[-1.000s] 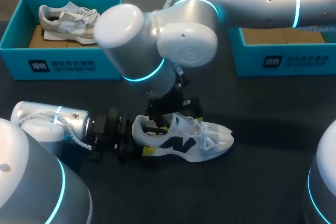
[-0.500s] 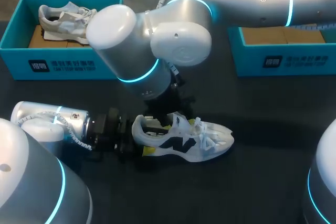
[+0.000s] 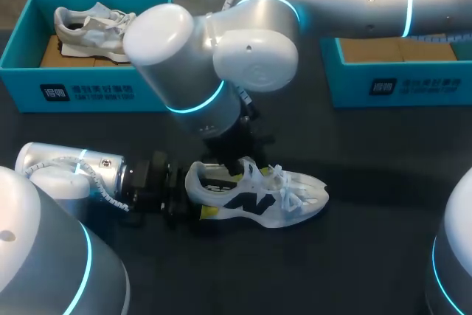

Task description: Take the shoe out of the shoebox, open the shoe tongue, remove and reinsert the insole, then place the shoe into the shoebox

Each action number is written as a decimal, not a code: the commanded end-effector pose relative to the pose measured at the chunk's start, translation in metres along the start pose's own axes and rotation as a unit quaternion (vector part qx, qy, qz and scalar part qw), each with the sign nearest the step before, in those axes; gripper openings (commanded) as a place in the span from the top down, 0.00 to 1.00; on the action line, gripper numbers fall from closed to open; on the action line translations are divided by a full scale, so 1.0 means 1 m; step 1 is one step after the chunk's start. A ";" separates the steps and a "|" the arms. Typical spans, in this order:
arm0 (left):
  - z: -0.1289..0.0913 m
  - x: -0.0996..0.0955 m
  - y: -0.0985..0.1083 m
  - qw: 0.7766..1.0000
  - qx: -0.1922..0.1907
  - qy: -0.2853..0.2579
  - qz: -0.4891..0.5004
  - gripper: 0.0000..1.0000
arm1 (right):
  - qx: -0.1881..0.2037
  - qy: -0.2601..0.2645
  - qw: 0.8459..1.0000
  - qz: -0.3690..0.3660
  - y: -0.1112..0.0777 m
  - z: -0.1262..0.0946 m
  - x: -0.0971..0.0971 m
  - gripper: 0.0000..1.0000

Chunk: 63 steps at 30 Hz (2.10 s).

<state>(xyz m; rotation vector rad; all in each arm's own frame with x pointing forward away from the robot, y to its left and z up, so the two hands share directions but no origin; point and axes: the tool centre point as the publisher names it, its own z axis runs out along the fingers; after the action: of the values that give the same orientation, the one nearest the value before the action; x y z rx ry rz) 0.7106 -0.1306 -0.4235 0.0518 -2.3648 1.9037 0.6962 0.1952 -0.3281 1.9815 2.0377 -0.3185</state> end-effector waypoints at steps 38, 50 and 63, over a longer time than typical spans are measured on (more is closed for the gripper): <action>0.001 -0.004 0.002 1.000 -0.001 0.001 0.000 1.00 | 0.021 0.264 0.943 0.200 -0.018 0.022 -0.084 1.00; 0.001 -0.004 0.002 1.000 -0.001 0.001 0.000 1.00 | 0.022 0.368 0.910 0.191 -0.017 0.046 -0.103 1.00; 0.001 -0.004 0.002 1.000 -0.001 0.001 0.000 1.00 | 0.022 0.414 0.890 0.188 -0.021 0.060 -0.106 0.88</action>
<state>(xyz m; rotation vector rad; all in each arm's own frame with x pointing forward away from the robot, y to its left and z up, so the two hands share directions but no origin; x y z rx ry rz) 0.7117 -0.1318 -0.4232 0.0503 -2.3653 1.9025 0.6832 0.0821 -0.3452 2.6953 1.8943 0.2711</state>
